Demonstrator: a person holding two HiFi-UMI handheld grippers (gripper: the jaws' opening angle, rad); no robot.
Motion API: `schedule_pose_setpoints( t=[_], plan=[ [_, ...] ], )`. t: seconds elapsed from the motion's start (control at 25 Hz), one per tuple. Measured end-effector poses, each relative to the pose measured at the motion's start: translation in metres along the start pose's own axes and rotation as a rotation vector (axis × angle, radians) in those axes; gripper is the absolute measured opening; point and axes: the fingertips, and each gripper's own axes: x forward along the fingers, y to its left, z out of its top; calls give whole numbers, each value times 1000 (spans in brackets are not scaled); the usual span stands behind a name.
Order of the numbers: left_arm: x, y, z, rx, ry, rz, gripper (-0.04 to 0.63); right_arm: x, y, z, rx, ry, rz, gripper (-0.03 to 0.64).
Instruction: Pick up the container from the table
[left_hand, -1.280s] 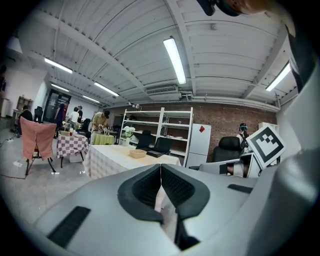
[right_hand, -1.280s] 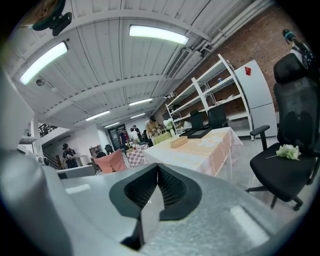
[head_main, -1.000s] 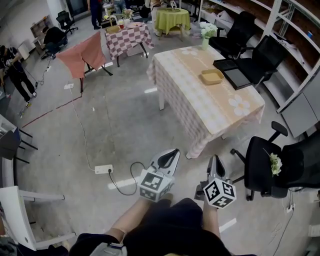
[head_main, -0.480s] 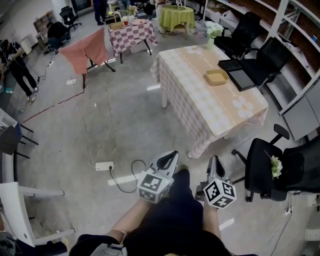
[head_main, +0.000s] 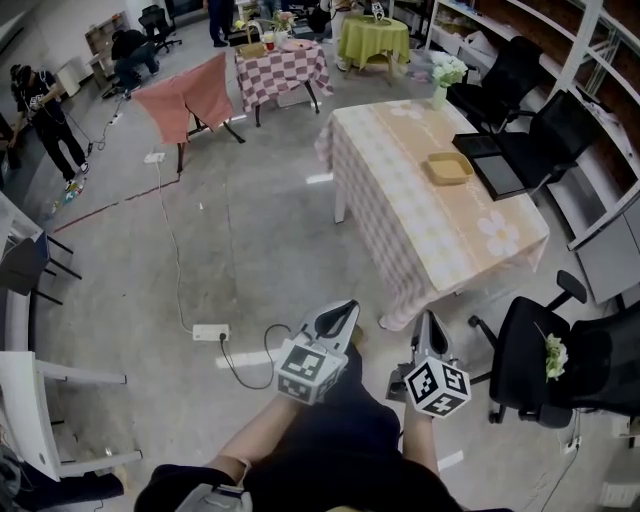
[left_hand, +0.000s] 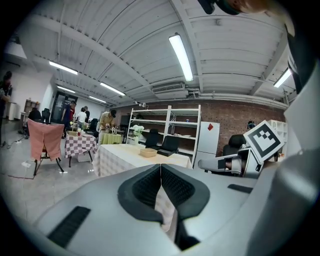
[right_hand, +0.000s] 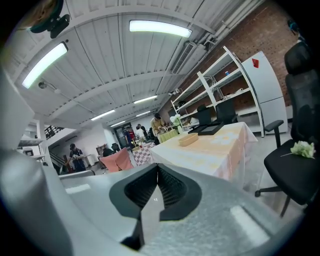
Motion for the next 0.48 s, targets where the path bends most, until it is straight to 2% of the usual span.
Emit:
schedule_pose_setpoints(
  t=[0.48],
  plan=[
    [66, 30, 29, 11, 0, -12, 11, 68, -8, 30, -4, -8, 17, 5]
  ],
)
